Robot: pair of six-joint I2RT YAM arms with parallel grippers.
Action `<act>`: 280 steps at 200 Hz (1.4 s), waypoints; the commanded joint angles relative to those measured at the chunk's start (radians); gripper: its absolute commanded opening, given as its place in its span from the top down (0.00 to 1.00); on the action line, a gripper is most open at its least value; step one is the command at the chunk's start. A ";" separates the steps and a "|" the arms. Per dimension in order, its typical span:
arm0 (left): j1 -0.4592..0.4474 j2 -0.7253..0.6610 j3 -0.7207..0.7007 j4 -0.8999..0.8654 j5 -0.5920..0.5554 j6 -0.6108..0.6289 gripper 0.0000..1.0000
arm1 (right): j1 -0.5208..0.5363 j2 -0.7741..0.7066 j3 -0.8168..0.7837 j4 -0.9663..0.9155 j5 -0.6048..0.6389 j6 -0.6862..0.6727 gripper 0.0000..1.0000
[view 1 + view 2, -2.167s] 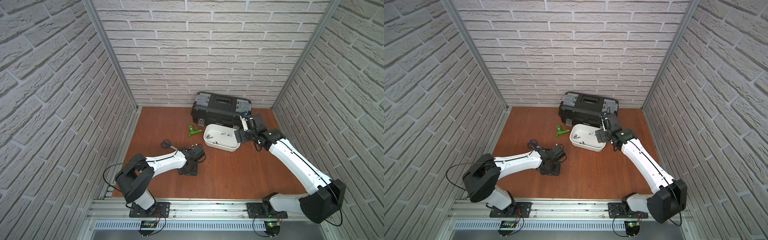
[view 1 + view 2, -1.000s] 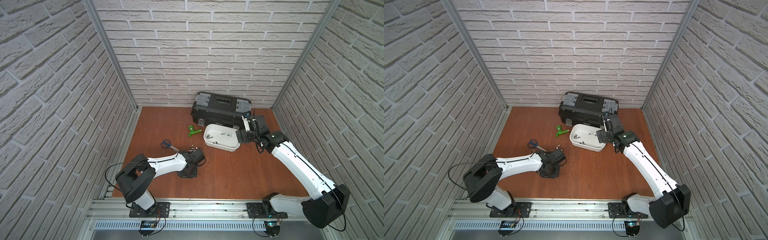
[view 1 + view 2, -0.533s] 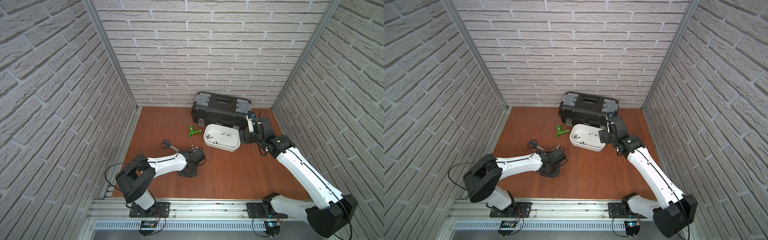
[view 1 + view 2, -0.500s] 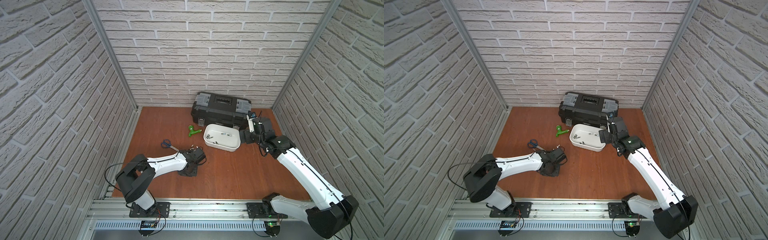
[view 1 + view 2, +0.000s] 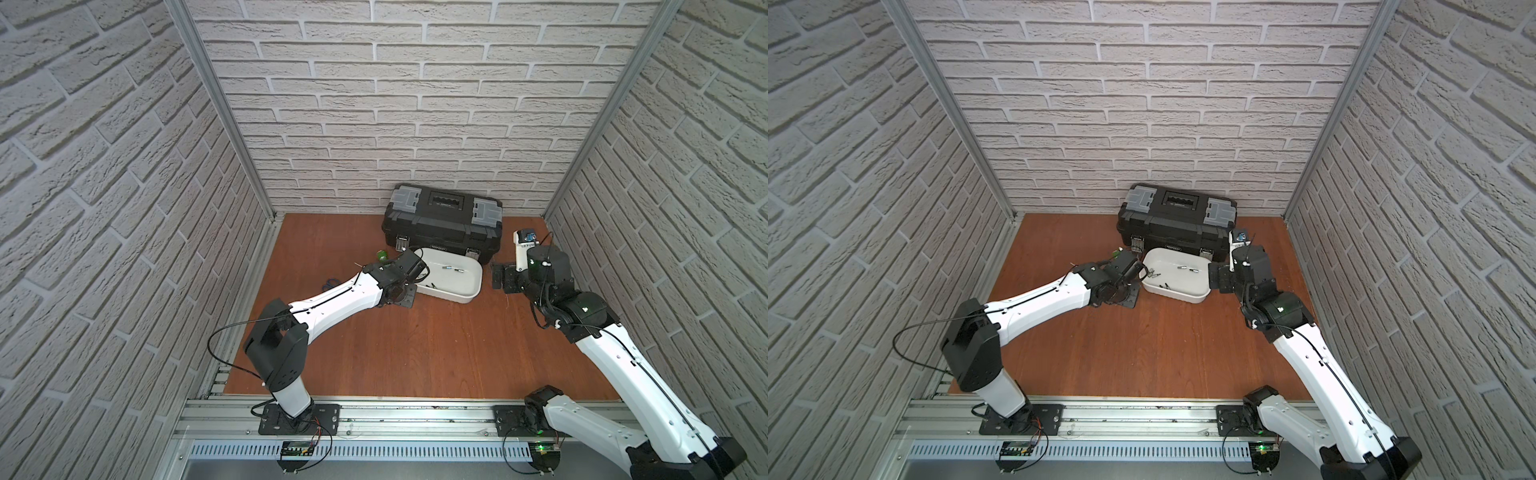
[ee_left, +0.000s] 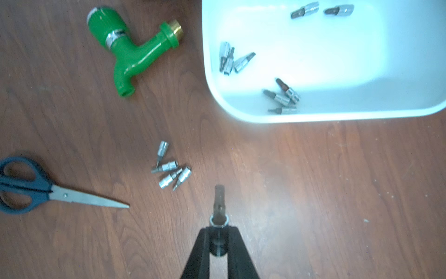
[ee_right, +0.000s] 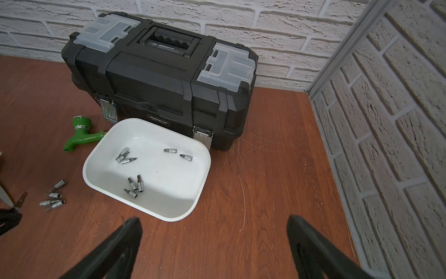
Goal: Put the bit on the desktop into the storage box
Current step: Place the screwdriver bit in the storage box.
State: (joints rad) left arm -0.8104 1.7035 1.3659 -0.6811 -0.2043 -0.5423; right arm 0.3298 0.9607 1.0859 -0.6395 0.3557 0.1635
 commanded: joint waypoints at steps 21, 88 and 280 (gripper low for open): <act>0.065 0.115 0.162 0.040 0.072 0.156 0.94 | -0.006 -0.048 -0.021 0.037 0.018 0.028 0.02; 0.096 0.337 0.409 0.013 0.152 0.229 0.95 | -0.006 -0.055 -0.017 0.017 0.022 0.032 0.02; 0.106 0.565 0.625 -0.003 0.241 0.256 0.72 | -0.007 -0.055 -0.028 0.003 0.033 0.019 0.02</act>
State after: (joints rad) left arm -0.7116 2.2593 1.9625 -0.6811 0.0170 -0.3038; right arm 0.3298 0.9150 1.0702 -0.6476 0.3706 0.1802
